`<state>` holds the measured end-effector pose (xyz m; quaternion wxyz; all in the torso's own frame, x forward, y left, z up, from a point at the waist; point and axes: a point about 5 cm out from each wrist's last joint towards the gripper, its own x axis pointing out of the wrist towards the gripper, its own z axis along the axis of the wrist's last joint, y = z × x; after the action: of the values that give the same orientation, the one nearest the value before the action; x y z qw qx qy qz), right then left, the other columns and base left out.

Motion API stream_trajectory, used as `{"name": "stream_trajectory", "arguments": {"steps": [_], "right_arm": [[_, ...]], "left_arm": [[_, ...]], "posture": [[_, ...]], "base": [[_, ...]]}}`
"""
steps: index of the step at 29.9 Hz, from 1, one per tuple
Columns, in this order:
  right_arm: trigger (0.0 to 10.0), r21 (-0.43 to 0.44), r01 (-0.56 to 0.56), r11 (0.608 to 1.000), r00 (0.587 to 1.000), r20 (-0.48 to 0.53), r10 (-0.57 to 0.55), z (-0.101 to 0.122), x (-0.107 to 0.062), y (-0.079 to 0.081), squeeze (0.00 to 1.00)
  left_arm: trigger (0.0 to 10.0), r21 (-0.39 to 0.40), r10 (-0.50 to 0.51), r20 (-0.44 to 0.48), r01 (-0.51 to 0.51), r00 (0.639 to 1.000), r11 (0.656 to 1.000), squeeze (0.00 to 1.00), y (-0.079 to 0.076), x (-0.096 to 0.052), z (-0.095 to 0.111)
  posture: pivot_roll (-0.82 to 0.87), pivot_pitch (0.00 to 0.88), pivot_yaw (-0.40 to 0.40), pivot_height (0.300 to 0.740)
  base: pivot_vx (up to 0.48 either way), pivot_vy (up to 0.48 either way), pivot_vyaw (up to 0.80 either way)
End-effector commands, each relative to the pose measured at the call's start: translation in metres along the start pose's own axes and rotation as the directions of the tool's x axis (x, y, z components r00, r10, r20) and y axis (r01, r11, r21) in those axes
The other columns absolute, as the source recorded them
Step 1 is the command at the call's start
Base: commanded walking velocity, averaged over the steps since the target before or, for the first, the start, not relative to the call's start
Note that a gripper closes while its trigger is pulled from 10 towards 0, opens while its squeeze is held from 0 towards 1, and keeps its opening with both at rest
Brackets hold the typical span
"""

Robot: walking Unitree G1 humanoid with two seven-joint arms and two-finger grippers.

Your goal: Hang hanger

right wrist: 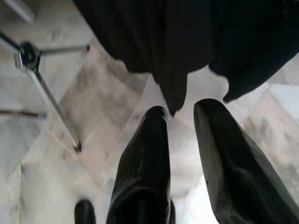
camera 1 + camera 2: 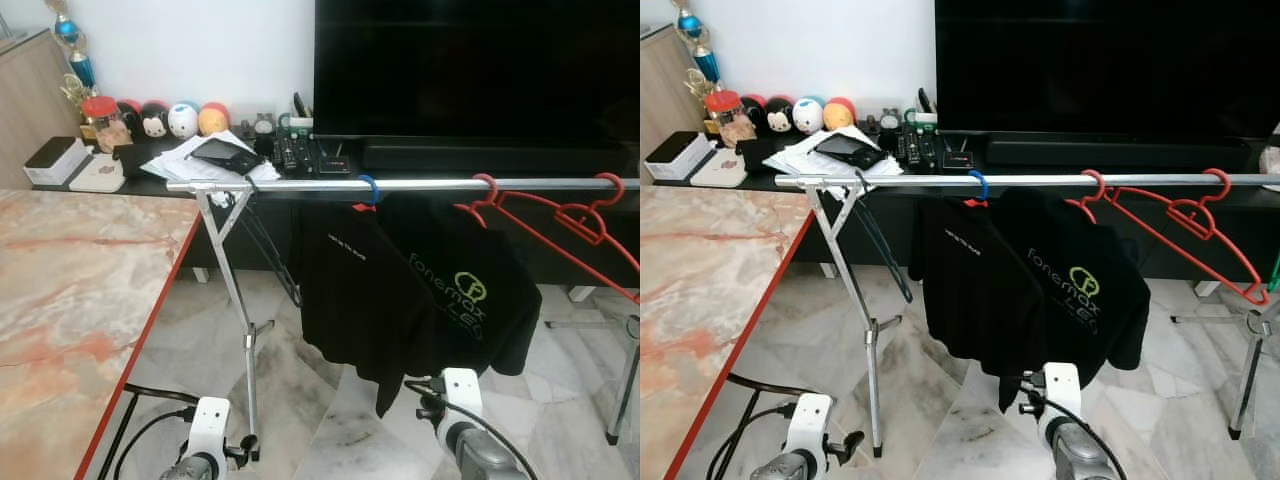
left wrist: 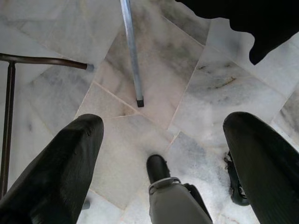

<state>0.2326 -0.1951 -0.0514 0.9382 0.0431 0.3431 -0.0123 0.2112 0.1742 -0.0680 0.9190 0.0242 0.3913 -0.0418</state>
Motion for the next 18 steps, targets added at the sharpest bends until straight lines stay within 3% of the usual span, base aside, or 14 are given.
{"name": "stream_trajectory", "arguments": {"steps": [1, 8, 11, 12, 13, 14, 17, 18], "right_arm": [[10.0, 0.046, 0.015, 0.999, 0.998, 0.067, -0.018, 0.005, -0.001, -0.002, 0.00], [10.0, 0.088, 0.022, 0.996, 0.986, 0.165, -0.037, 0.014, -0.002, -0.002, 0.00], [10.0, 0.033, 0.055, 0.998, 0.982, 0.179, -0.060, 0.016, -0.002, -0.004, 0.00], [10.0, -0.021, 0.031, 0.999, 0.895, 0.445, -0.019, 0.067, -0.009, -0.006, 0.00], [10.0, -0.021, 0.031, 0.999, 0.895, 0.445, -0.019, 0.067, -0.009, -0.006, 0.00], [10.0, -0.038, 0.017, 0.999, 0.823, 0.569, 0.008, 0.090, -0.020, -0.005, 0.00], [10.0, -0.041, -0.005, 0.999, 0.778, 0.627, 0.030, 0.098, -0.031, -0.007, 0.00], [10.0, -0.046, -0.013, 0.999, 0.744, 0.667, 0.041, 0.106, -0.039, -0.007, 0.00]], "left_arm": [[10.0, 0.009, -0.010, -0.016, 0.010, 1.000, 1.000, 0.00, -0.002, 0.000, -0.003], [10.0, 0.009, -0.009, -0.011, 0.010, 1.000, 1.000, 0.00, -0.002, 0.000, -0.001], [10.0, 0.015, -0.008, -0.013, 0.008, 1.000, 1.000, 0.00, -0.001, 0.000, 0.000], [10.0, 0.015, -0.008, -0.012, 0.008, 1.000, 1.000, 0.00, -0.001, 0.000, 0.000], [10.0, 0.015, -0.008, -0.012, 0.008, 1.000, 1.000, 0.00, -0.001, 0.000, 0.000], [10.0, 0.013, -0.006, -0.009, 0.006, 1.000, 1.000, 0.00, -0.001, 0.000, 0.000], [10.0, 0.011, -0.003, -0.007, 0.003, 1.000, 1.000, 0.00, 0.001, 0.001, 0.001], [10.0, 0.013, -0.003, -0.007, 0.003, 1.000, 1.000, 0.00, 0.001, 0.001, 0.001]], "posture": [[-0.11, 0.000, 0.011, 0.740], [-0.11, 0.000, 0.017, 0.740], [-0.12, 0.000, 0.023, 0.740], [-0.11, 0.000, 0.022, 0.740], [-0.11, 0.000, 0.022, 0.740], [-0.11, 0.000, 0.022, 0.740], [-0.12, 0.000, 0.025, 0.740], [-0.12, 0.000, 0.029, 0.740]], "base": [[0.000, 0.000, 0.00], [0.000, 0.000, 0.00], [0.000, 0.000, 0.00], [0.000, 0.000, 0.00], [0.000, 0.000, 0.00], [0.000, 0.000, 0.00], [0.000, 0.000, 0.00], [0.000, 0.000, 0.00]]}}
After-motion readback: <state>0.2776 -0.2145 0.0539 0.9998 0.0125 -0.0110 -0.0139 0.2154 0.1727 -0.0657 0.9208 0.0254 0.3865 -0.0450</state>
